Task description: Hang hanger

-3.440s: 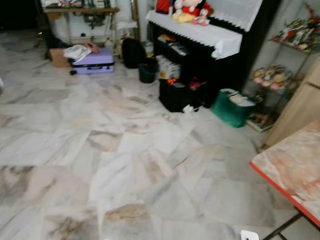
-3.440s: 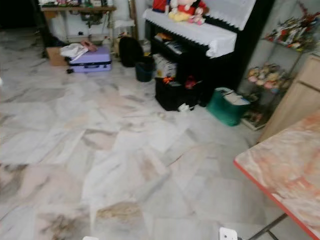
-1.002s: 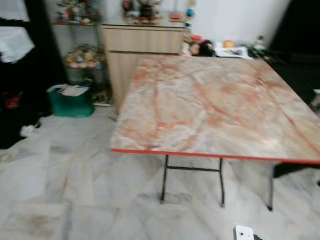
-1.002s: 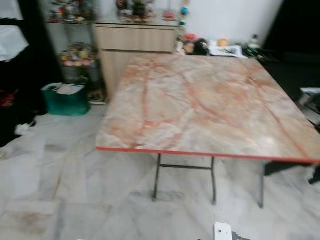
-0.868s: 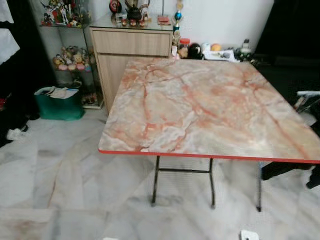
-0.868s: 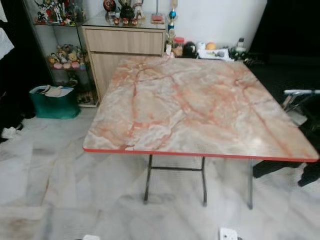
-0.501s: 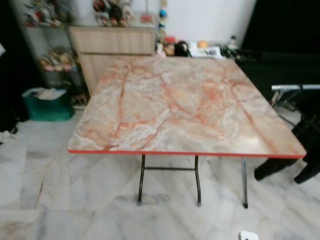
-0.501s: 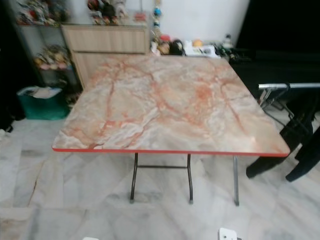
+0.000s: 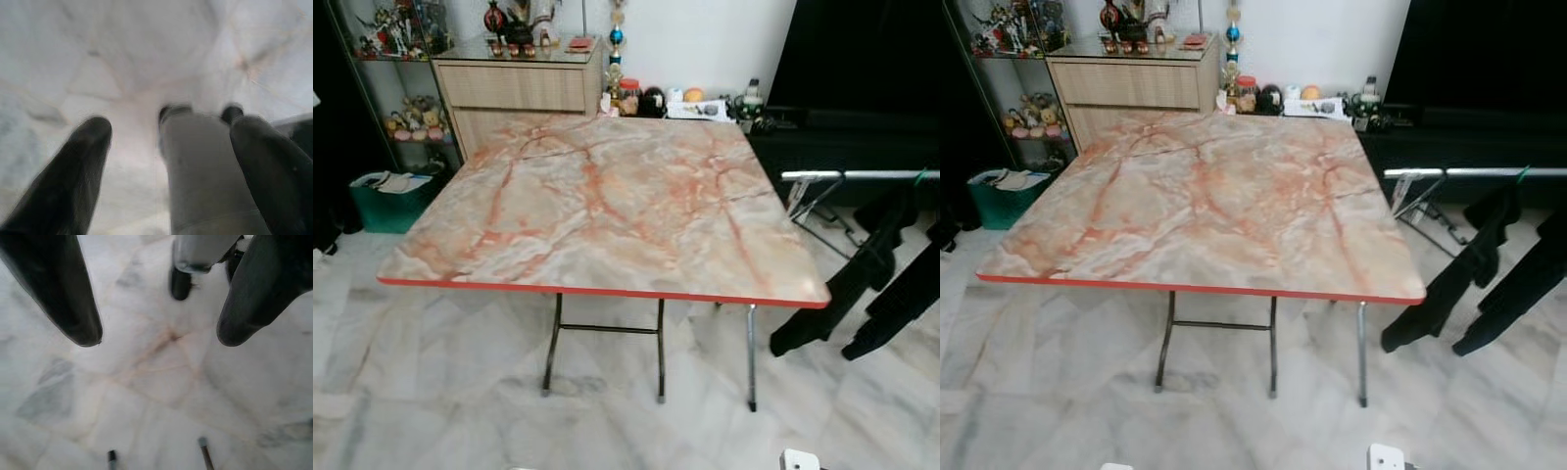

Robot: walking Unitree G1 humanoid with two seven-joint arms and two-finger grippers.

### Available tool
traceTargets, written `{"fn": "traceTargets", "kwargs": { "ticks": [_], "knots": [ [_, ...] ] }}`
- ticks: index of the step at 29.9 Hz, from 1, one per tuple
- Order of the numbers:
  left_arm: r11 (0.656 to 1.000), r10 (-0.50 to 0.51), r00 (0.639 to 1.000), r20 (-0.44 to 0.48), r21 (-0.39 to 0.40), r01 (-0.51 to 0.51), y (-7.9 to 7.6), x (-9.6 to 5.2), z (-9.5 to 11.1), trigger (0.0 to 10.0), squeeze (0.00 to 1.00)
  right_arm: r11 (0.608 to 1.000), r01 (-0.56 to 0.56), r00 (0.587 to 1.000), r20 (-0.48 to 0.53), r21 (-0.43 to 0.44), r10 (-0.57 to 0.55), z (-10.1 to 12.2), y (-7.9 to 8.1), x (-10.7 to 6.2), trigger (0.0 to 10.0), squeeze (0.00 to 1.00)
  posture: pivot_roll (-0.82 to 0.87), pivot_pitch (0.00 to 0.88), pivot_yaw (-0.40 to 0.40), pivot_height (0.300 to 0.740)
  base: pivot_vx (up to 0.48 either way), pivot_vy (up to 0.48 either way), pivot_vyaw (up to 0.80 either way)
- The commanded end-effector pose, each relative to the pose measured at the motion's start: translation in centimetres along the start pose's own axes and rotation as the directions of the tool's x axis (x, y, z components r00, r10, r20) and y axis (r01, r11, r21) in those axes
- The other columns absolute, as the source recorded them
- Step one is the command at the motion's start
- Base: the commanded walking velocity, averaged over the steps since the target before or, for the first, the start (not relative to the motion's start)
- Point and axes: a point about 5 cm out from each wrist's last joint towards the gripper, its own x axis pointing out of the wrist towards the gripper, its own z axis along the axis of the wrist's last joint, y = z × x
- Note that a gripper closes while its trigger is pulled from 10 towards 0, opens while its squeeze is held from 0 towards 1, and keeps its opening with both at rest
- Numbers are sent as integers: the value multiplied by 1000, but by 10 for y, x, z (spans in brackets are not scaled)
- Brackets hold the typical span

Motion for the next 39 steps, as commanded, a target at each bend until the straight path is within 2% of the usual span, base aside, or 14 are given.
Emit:
{"fn": "traceTargets", "kwargs": {
  "ticks": [1, 11, 14, 32, 36, 39],
  "knots": [
    [996, 92, 991, 102, -16, -90, 50, -7, 6, 10000, 0, 995, -91, 993, 76, 48, 87, 22, 28, 4, 10000, 0, 258, 23, -59, 740, 0, -480, 0],
    [996, 90, 991, 101, -15, -89, 50, -8, 5, 10000, 0, 997, -76, 995, 71, 21, 75, 23, 27, 4, 10000, 0, 257, 23, -59, 740, 0, -480, 0],
    [996, 90, 990, 105, -12, -90, 52, -8, 5, 10000, 0, 996, -80, 995, 71, 45, 77, 21, 28, 4, 10000, 0, 262, 4, -58, 740, 0, -480, 0],
    [997, 74, 992, 102, 2, -75, 49, -8, 2, 10000, 0, 995, -88, 994, 75, 51, 84, 21, 29, 4, 10000, 0, 257, 0, -51, 740, 0, -480, 0],
    [996, 89, 991, 96, -21, -87, 50, -8, 2, 10000, 0, 995, -83, 994, 81, 57, 78, 22, 29, 4, 10000, 0, 250, 0, -47, 740, 0, -75, 0],
    [996, 85, 992, 92, -8, -84, 53, -8, 2, 10000, 0, 994, -82, 993, 88, 66, 76, 23, 29, 4, 10000, 0, 242, 0, -39, 740, 0, 0, 0]
  ]
}}
